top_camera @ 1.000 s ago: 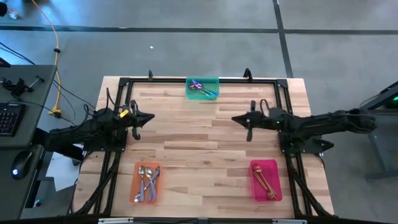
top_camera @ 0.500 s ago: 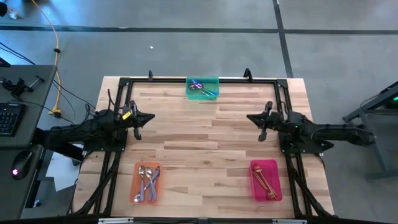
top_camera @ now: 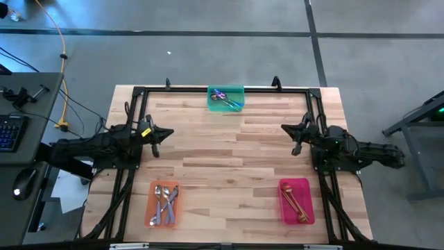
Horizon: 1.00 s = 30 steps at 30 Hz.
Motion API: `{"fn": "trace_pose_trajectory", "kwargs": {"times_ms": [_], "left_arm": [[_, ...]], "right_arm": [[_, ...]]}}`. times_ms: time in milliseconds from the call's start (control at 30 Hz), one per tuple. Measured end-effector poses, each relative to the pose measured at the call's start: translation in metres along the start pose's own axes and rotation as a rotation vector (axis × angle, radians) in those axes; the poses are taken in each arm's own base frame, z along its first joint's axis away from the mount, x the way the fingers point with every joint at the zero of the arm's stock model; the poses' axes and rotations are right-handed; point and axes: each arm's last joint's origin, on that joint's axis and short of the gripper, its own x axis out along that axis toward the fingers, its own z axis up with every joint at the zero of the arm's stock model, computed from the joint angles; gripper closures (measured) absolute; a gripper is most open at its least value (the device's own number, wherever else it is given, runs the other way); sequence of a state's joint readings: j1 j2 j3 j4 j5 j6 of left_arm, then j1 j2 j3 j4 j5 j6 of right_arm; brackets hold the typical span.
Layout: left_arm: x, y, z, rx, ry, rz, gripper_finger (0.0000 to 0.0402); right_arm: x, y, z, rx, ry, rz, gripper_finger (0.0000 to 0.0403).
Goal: Sort silverware by color (type)
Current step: Return to Home Position
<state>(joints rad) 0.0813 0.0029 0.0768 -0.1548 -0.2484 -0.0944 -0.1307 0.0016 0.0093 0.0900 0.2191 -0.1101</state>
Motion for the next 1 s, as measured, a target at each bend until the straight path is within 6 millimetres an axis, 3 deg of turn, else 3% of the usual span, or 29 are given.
{"fn": "trace_pose_trajectory", "kwargs": {"times_ms": [367,533,1000], "left_arm": [[-0.0004,-0.0037,0.0006,-0.009,-0.011,-0.039,0.0401],[0.0004,-0.0038,-0.0012,-0.002,0.01,-0.04,0.0401],[0.0012,-0.004,-0.002,0.0,0.019,-0.039,0.0401]], "right_arm": [[-0.0005,-0.006,-0.0029,-0.064,0.053,-0.215,0.0403],[-0.0004,-0.0059,-0.0029,-0.138,0.06,-0.211,0.0403],[-0.0004,-0.0059,-0.003,-0.134,0.059,-0.209,0.0402]]}}
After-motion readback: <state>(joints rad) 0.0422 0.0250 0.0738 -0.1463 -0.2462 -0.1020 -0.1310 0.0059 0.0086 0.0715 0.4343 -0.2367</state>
